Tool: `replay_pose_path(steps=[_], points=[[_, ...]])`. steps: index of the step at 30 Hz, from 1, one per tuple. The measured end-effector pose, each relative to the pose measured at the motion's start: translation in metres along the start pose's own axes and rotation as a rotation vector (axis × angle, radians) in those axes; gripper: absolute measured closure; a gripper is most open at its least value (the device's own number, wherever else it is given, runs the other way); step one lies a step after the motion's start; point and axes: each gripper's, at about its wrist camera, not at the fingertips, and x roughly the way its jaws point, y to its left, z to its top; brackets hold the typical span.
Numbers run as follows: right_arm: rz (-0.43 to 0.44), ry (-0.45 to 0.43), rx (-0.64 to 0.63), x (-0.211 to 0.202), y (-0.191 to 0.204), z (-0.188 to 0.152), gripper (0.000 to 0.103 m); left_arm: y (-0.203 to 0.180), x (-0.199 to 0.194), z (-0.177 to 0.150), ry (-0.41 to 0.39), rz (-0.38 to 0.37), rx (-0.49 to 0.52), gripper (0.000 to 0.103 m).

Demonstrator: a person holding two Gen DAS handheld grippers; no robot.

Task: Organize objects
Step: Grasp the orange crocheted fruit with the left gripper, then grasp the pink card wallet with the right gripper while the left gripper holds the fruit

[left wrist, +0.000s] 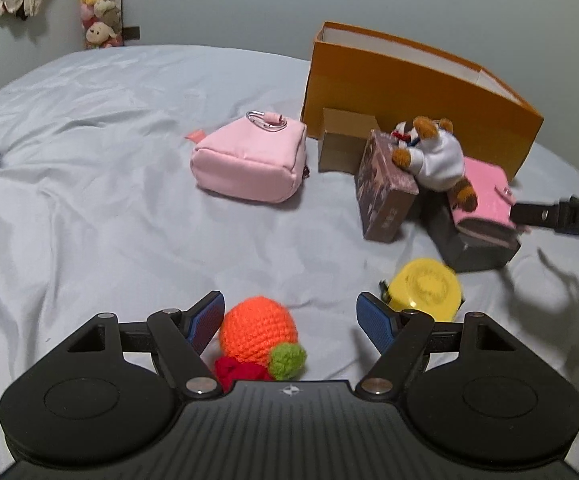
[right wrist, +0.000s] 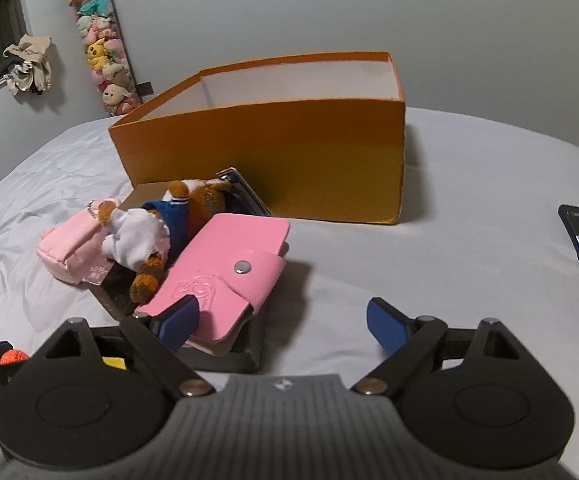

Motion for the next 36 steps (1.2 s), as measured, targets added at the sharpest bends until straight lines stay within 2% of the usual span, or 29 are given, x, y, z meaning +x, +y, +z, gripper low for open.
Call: replay_pose_path(steps=[5, 7, 9, 11, 20, 24, 31, 36], points=[[0.005, -0.001, -0.011, 0.0, 0.008, 0.0, 0.012, -0.001, 0.002, -0.008, 0.056, 0.032, -0.003, 0.027], [0.014, -0.002, -0.014, 0.0, 0.012, 0.0, 0.012, 0.0, 0.003, -0.009, 0.056, 0.047, -0.002, 0.033], [0.018, -0.003, -0.022, 0.001, 0.018, 0.0, 0.012, 0.002, 0.002, -0.007, 0.052, 0.056, -0.012, 0.044], [0.012, -0.004, -0.042, 0.004, 0.025, 0.0, 0.012, 0.005, 0.001, -0.005, 0.044, 0.052, -0.03, 0.048], [-0.013, 0.007, -0.11, 0.021, 0.054, 0.004, 0.012, 0.002, 0.002, -0.006, 0.047, 0.057, -0.018, 0.049], [-0.06, 0.009, -0.155, 0.029, 0.069, 0.003, 0.007, 0.001, 0.0, -0.006, 0.049, 0.06, -0.016, 0.049], [-0.136, 0.016, -0.205, 0.046, 0.073, 0.001, 0.007, -0.003, 0.006, -0.004, 0.058, 0.069, -0.007, 0.049], [-0.121, 0.02, -0.205, 0.042, 0.067, 0.0, 0.01, -0.006, 0.006, -0.002, 0.049, 0.066, -0.002, 0.049]])
